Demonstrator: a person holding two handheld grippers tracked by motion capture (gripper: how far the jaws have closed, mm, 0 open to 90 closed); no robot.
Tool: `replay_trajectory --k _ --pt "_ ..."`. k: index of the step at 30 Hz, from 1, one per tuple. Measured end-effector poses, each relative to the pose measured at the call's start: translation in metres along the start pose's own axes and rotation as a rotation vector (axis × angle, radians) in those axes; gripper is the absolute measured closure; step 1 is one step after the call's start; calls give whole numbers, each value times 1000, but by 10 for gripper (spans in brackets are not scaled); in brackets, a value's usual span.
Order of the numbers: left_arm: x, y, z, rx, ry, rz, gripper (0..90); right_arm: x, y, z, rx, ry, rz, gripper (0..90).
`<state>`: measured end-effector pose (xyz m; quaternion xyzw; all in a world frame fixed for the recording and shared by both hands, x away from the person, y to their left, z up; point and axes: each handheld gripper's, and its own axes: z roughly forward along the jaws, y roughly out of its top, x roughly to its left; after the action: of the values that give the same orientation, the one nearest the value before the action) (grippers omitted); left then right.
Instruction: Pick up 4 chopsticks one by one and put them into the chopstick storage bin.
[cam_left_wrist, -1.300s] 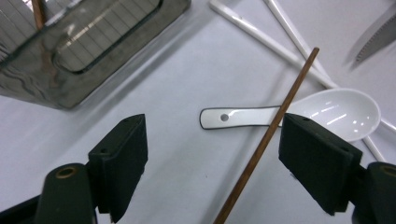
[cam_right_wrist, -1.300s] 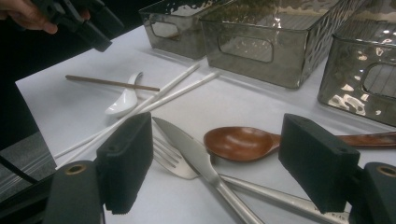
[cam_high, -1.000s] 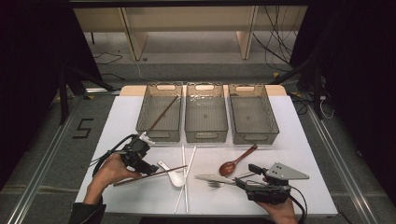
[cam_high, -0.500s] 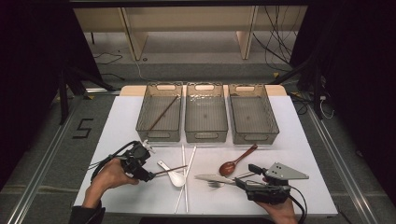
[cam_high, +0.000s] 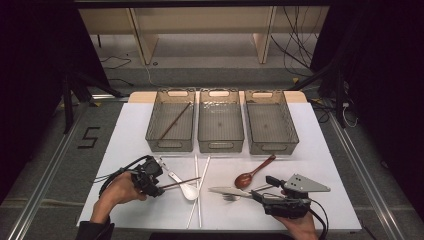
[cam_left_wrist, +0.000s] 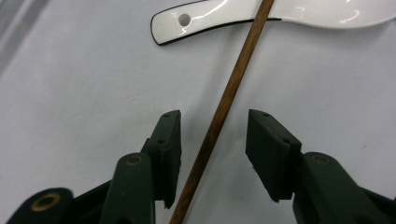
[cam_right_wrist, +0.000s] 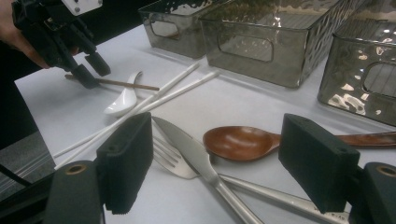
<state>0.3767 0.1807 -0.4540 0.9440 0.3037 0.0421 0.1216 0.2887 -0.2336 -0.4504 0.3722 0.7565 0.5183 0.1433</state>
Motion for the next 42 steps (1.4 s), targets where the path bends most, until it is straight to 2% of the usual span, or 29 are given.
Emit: replay_trajectory --k 3,11,13,14,16,18,20,21,25,27,35,40,41,42 --pt "1 -1 0 1 2 1 572 0 0 0 -1 0 3 270" --pt "1 -3 5 8 -19 26 671 -1 0 0 0 0 7 270" --pt "0 -3 7 13 -14 37 710 -1 0 -1 -2 0 10 270" --pt "1 -4 7 22 -12 58 730 -2 0 -1 -3 -1 8 270" --pt "0 -4 7 9 -17 76 766 -2 0 -1 0 -1 9 270" --pt "0 -5 7 8 -15 116 820 -2 0 -1 0 -1 8 270" --pt "0 -6 7 -7 -28 123 833 -1 0 -1 1 0 4 271" --pt "0 -6 6 -1 -30 146 835 -1 0 -1 2 -2 5 270" --pt "-2 -6 4 -34 -33 146 840 -1 0 0 2 -2 2 271" --pt "-1 -6 1 -28 -31 163 840 -1 0 0 4 -2 -1 270" --pt "-4 -3 -8 -68 -16 164 841 -1 0 -1 4 -3 -1 270" --pt "-4 -2 -16 -118 1 149 841 -1 0 -1 4 -4 -3 270" --pt "-2 -2 -20 -149 13 129 841 -1 0 -1 5 -3 -2 271" --pt "-2 -2 -20 -149 13 129 841 -1 0 -1 5 -3 -2 271"
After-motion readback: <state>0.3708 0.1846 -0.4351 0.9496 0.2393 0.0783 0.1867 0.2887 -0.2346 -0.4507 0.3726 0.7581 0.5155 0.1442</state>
